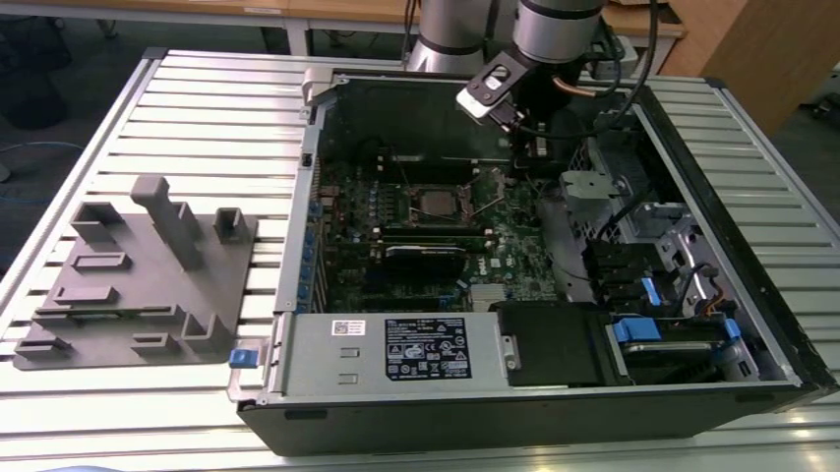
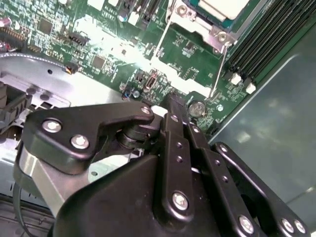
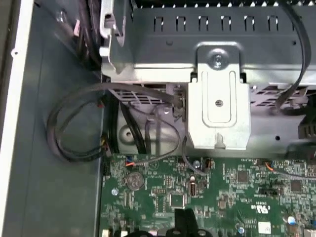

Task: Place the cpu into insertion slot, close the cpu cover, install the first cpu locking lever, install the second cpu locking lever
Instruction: 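Close the cpu cover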

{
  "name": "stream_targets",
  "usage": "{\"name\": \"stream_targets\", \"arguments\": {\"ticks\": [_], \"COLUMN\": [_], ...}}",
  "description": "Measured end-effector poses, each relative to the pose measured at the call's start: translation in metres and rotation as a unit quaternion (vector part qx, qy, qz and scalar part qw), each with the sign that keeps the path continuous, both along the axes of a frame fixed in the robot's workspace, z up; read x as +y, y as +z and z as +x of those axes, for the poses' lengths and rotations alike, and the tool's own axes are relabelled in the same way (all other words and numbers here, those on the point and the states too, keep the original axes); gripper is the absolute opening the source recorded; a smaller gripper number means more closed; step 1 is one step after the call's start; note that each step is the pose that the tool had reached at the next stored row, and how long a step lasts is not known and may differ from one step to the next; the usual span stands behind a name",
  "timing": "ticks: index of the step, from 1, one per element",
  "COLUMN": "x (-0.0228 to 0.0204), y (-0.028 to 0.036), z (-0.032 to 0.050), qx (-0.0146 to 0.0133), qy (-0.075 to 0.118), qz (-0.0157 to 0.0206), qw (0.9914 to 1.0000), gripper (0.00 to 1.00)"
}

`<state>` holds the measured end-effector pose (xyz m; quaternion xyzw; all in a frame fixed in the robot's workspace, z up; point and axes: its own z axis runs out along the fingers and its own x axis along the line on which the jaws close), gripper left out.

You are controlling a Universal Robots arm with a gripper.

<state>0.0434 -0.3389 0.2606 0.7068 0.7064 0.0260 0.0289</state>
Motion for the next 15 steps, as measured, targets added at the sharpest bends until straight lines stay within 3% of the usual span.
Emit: {"name": "stream_targets", "arguments": {"ticks": [5, 15], "x": [0.0002, 0.0002], "y": [-0.0014, -0.0164], "z": [0.0036, 0.0047], "qx": [0.0000, 0.0000], "qy": [0.000, 0.000], "qz": [0.0001, -0.0006], "qw": [1.00000, 1.00000], "gripper": [0.11, 0.11]}}
